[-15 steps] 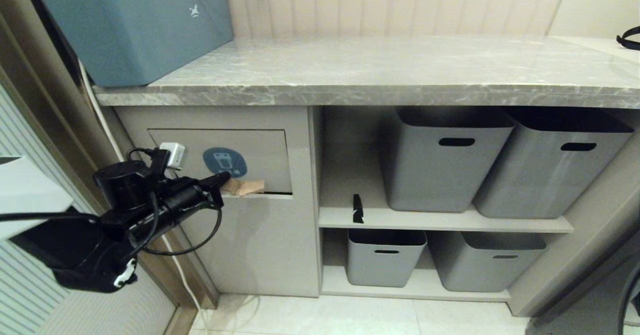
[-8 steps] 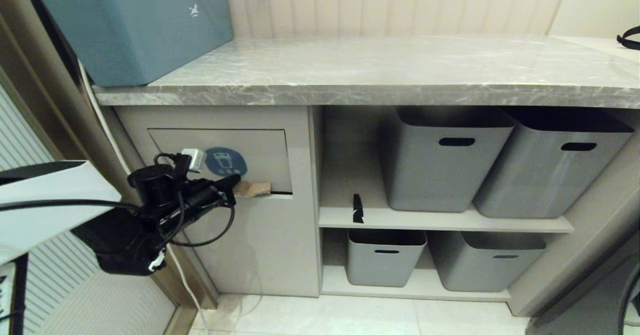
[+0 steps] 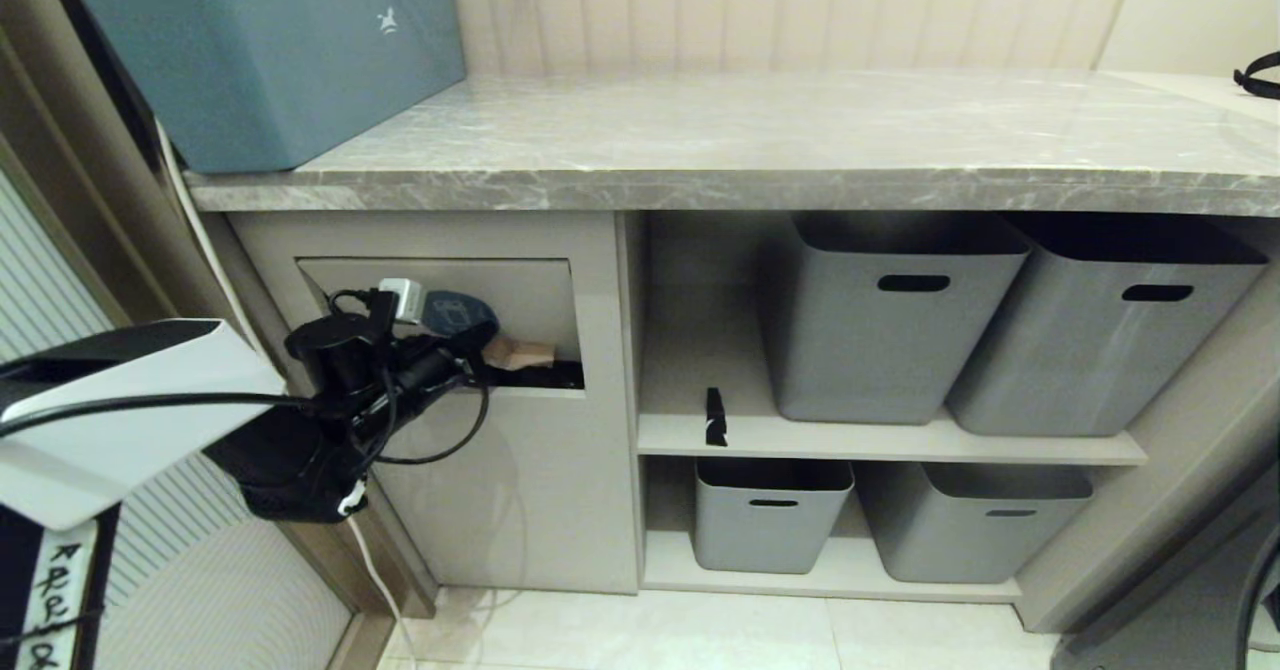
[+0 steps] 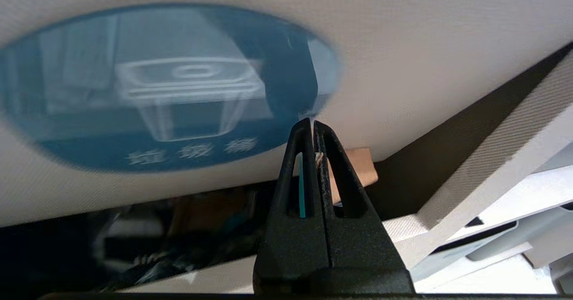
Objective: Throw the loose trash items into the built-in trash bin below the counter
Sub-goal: Put the garbage in the trash can
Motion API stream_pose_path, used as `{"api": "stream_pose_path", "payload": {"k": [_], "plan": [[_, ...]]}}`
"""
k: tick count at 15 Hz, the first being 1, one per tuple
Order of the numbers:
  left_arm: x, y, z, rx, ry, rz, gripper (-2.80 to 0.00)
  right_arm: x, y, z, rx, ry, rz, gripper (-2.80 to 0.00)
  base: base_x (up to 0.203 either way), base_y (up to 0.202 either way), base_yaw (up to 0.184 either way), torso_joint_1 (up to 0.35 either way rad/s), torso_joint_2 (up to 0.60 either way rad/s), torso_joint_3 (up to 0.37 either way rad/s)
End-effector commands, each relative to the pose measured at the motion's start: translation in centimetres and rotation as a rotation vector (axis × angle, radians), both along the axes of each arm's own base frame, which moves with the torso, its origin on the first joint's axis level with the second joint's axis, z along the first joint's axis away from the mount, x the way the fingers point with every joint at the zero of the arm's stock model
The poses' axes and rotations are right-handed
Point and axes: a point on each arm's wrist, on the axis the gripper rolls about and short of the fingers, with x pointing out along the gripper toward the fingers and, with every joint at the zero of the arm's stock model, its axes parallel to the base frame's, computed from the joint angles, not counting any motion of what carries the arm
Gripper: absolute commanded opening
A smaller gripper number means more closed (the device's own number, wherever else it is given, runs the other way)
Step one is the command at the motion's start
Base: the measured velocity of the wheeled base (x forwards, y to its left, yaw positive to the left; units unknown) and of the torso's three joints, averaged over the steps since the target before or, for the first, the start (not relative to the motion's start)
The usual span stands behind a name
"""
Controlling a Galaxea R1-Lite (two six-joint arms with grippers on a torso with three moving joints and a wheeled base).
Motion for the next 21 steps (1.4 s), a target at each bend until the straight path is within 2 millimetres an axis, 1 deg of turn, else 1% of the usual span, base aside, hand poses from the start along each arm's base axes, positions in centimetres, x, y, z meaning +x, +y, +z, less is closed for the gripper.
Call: {"api": "stream_pose_path", "payload": {"k": [1, 6, 8, 11, 15, 18, 21], "plan": [[0.1, 0.0, -0.5, -0.001, 0.001, 0.001, -2.8, 0.0, 0.0, 0.0, 0.0, 0.002, 0.0, -2.8, 0.0, 0.0, 0.0, 0.0, 0.0, 0.0], [0.4, 0.0, -0.9, -0.001, 0.005, 0.0, -2.8, 0.0, 0.0, 0.0, 0.0, 0.001, 0.0, -2.8, 0.0, 0.0, 0.0, 0.0, 0.0, 0.0], [0.9, -0.1, -0.7, -0.003, -0.015, -0.001, -2.8, 0.0, 0.0, 0.0, 0.0, 0.002, 0.0, -2.8, 0.0, 0.0, 0.0, 0.0, 0.0, 0.0], [1.6, -0.2, -1.1, -0.004, -0.02, 0.001, -2.8, 0.0, 0.0, 0.0, 0.001, 0.002, 0.0, -2.8, 0.0, 0.0, 0.0, 0.0, 0.0, 0.0], [2.4, -0.2, -1.3, -0.006, -0.039, 0.002, -2.8, 0.0, 0.0, 0.0, 0.001, 0.002, 0.0, -2.8, 0.0, 0.0, 0.0, 0.0, 0.0, 0.0], [2.6, -0.3, -1.7, -0.007, -0.035, 0.001, -2.8, 0.0, 0.0, 0.0, -0.001, 0.002, 0.0, -2.8, 0.0, 0.0, 0.0, 0.0, 0.0, 0.0], [2.9, -0.2, -1.6, -0.014, -0.041, 0.003, -2.8, 0.0, 0.0, 0.0, 0.001, 0.002, 0.0, -2.8, 0.0, 0.0, 0.0, 0.0, 0.0, 0.0]]}}
